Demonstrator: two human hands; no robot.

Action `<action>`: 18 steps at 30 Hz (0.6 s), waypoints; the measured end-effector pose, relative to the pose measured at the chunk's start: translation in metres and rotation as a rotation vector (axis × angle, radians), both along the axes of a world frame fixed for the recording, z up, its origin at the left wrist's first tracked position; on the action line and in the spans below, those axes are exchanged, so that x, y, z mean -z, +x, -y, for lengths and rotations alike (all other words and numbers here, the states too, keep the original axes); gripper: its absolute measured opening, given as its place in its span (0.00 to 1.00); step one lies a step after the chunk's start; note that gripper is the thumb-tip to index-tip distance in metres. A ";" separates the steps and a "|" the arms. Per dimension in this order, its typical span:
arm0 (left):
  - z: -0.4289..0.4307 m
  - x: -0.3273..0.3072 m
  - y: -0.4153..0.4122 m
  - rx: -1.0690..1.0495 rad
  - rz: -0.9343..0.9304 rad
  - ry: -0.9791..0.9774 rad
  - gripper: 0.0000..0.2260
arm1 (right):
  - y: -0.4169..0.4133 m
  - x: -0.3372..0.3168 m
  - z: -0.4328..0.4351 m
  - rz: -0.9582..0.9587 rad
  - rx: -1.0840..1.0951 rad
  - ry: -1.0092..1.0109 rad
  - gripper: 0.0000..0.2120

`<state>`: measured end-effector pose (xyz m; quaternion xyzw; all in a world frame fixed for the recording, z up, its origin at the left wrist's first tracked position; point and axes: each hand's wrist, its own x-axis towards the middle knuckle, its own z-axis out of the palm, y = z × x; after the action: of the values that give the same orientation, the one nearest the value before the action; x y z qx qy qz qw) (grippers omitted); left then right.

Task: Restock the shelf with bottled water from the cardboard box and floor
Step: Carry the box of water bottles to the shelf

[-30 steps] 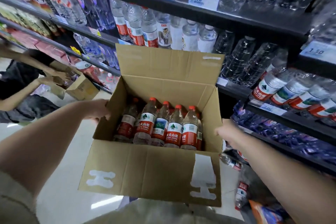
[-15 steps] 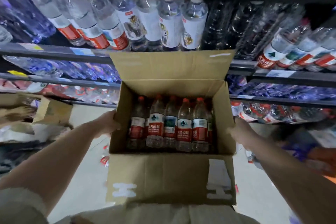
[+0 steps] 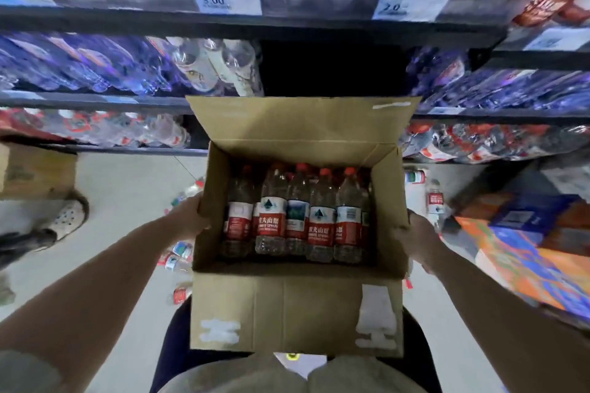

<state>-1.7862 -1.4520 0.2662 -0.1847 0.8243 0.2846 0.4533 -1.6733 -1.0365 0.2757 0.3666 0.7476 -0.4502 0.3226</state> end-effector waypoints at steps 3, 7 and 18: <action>0.004 0.044 0.010 0.046 0.008 -0.035 0.17 | 0.012 0.055 0.008 0.076 -0.026 0.088 0.20; 0.003 0.103 0.014 0.082 0.037 -0.070 0.15 | 0.019 0.123 0.018 0.125 -0.062 0.118 0.21; 0.014 0.314 0.019 0.061 0.039 -0.035 0.18 | 0.003 0.306 0.022 0.140 -0.134 0.190 0.18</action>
<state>-1.7667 -1.4658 -0.0483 -0.1728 0.8256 0.2523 0.4742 -1.6701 -1.0584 -0.0307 0.3752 0.7852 -0.3283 0.3672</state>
